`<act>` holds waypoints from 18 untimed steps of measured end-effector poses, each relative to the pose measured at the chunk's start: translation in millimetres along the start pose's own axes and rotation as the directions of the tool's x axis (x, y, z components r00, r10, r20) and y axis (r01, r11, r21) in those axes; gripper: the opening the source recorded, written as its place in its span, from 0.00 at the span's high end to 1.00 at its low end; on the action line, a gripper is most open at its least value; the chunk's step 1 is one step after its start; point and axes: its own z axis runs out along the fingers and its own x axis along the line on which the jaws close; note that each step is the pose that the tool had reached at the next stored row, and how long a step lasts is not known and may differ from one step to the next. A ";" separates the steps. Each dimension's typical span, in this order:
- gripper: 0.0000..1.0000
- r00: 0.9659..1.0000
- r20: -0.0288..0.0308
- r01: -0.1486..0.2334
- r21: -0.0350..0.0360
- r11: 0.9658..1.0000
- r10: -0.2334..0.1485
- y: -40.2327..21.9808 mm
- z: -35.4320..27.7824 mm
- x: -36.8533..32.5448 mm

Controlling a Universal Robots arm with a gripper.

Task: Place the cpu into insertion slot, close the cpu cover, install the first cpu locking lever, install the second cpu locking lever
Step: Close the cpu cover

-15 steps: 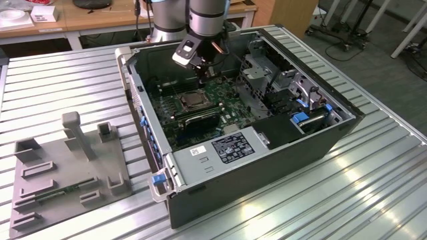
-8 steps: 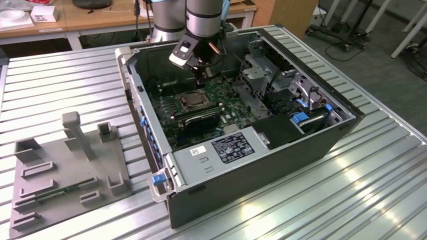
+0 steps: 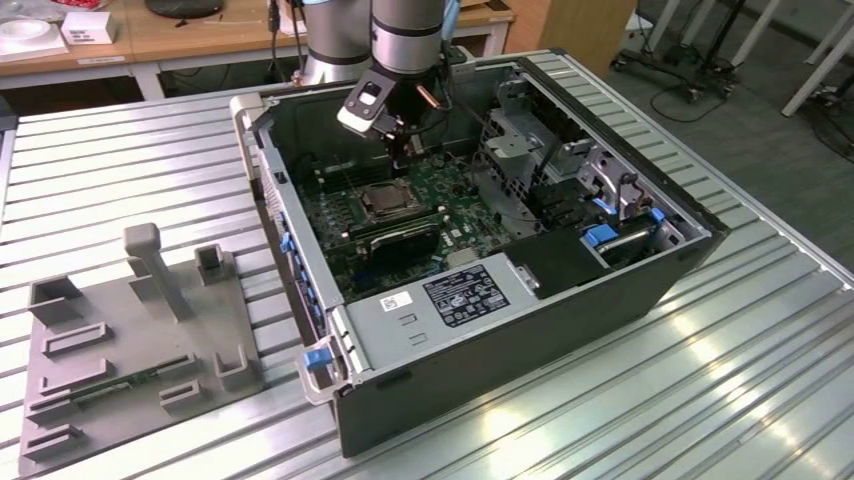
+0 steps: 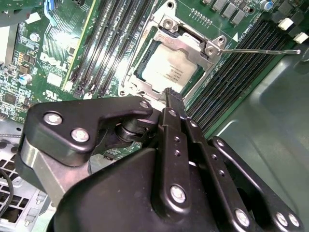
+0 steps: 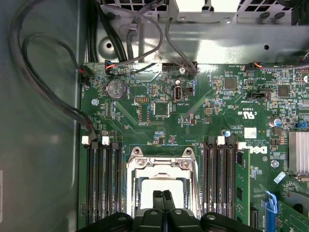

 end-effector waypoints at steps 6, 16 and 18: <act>0.89 1.000 0.000 0.000 0.000 1.000 0.000 0.0 0.2 0.0; 0.89 1.000 0.000 0.000 0.000 1.000 0.000 -17.8 2.0 -0.3; 0.89 1.000 0.000 0.000 0.000 1.000 0.000 -19.2 2.2 -1.7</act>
